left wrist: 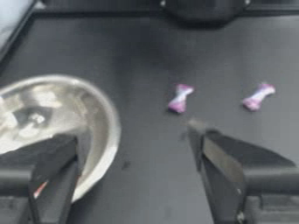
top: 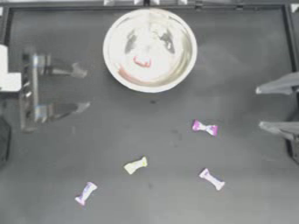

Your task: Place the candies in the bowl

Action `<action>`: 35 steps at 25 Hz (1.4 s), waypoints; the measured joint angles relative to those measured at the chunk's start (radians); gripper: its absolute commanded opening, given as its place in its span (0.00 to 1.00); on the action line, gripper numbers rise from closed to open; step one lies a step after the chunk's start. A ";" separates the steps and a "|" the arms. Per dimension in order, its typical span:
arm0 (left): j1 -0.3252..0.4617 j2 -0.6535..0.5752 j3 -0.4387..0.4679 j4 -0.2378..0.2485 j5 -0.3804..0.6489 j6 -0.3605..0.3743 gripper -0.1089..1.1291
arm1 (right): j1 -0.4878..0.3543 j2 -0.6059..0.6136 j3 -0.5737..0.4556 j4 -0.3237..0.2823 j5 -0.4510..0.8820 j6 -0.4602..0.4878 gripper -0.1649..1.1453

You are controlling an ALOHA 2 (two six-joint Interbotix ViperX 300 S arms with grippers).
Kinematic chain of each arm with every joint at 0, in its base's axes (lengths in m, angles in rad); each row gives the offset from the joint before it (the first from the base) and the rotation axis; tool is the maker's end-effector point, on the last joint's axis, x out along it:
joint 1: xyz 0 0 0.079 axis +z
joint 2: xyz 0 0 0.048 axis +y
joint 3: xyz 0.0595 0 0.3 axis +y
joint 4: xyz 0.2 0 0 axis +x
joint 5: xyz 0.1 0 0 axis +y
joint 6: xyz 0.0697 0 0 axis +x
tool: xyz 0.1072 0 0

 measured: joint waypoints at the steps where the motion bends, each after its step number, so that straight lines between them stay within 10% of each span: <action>1: -0.011 -0.011 0.017 0.000 -0.014 -0.002 0.87 | -0.006 0.000 -0.006 0.002 0.014 0.000 0.88; 9: -0.020 -0.044 0.086 -0.002 -0.046 -0.028 0.88 | -0.048 0.046 -0.112 0.058 0.212 0.002 0.88; 18: -0.026 -0.077 0.130 -0.002 -0.066 -0.057 0.89 | -0.121 0.380 -0.379 0.064 0.640 0.006 0.88; 35: -0.026 -0.107 0.155 -0.002 -0.066 -0.069 0.89 | -0.012 0.805 -0.454 -0.049 0.701 0.135 0.88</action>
